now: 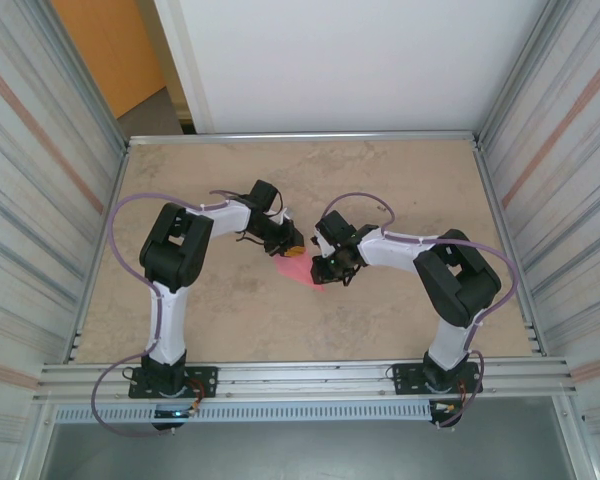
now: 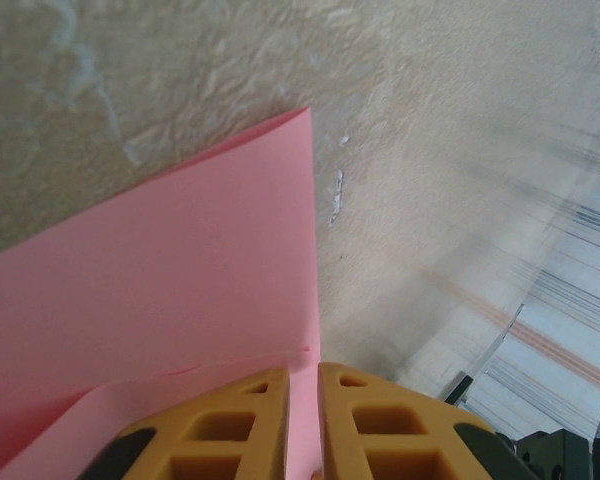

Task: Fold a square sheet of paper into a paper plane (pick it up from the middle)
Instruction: Fourth fold the wing at the center of the table.

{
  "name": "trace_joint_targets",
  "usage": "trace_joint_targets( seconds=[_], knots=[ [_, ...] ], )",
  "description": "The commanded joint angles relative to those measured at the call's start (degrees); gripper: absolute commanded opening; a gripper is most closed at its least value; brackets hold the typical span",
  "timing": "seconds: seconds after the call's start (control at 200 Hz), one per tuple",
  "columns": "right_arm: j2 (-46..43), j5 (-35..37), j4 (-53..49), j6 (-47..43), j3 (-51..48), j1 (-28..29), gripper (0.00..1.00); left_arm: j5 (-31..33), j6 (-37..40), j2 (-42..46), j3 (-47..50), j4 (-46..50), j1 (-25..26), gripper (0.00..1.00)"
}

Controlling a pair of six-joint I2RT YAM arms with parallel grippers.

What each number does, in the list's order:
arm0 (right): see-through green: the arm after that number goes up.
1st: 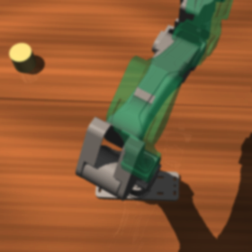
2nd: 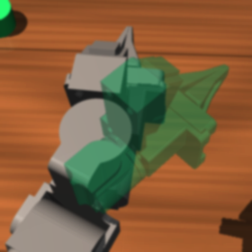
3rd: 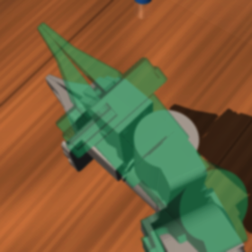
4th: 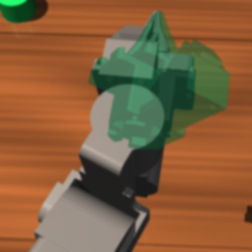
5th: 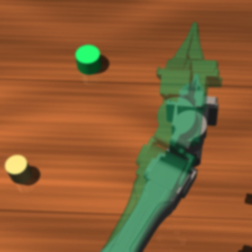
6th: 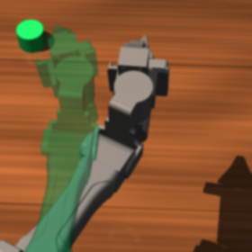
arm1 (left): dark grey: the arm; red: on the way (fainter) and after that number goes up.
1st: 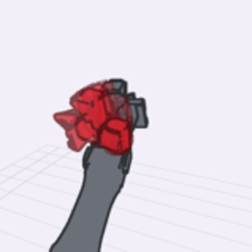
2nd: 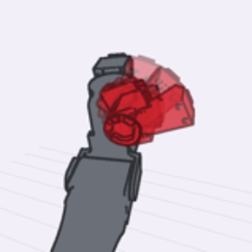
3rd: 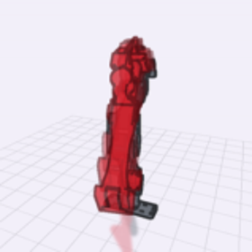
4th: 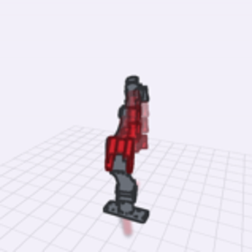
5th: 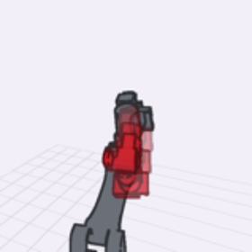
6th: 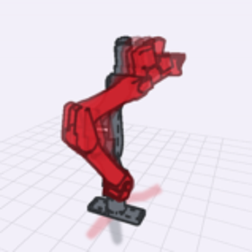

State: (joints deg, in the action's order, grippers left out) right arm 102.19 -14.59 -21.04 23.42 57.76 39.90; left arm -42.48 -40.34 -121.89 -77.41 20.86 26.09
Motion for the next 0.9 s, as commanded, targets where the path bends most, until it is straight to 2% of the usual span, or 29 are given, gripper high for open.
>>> trace_joint_targets(
  seconds=[0.0,0.08,0.221,0.356,0.662,0.897],
  knots=[
    [2.02,-2.56,-3.4,-0.31,-0.89,0.97,0.17,8.11,-0.34,-5.63,2.34,5.15,-0.95,0.18],
    [0.23,-2.65,-3.41,0.37,-0.54,0.72,0.18,8.2,-0.27,-5.77,2.34,5.33,-0.96,0.18],
    [-3.03,-0.5,-5.26,0.72,1.21,1.51,0.28,8.2,-0.11,-5.83,2.49,5.33,-1.02,0.18],
    [-2.35,0.34,-6.17,0.66,1.92,2.05,0.34,8.2,-0.11,-5.95,2.44,5.24,-1.05,0.18],
    [1.19,2.85,-6.87,0.68,0.92,2.57,0.25,8.11,0.27,-6.09,2.39,5.33,-1.04,0.18],
    [0.66,-1.64,-3.8,1.42,-1.36,0.93,0.18,8.11,0.61,-6.3,2.3,5.48,-1.13,0.18]
  ],
)
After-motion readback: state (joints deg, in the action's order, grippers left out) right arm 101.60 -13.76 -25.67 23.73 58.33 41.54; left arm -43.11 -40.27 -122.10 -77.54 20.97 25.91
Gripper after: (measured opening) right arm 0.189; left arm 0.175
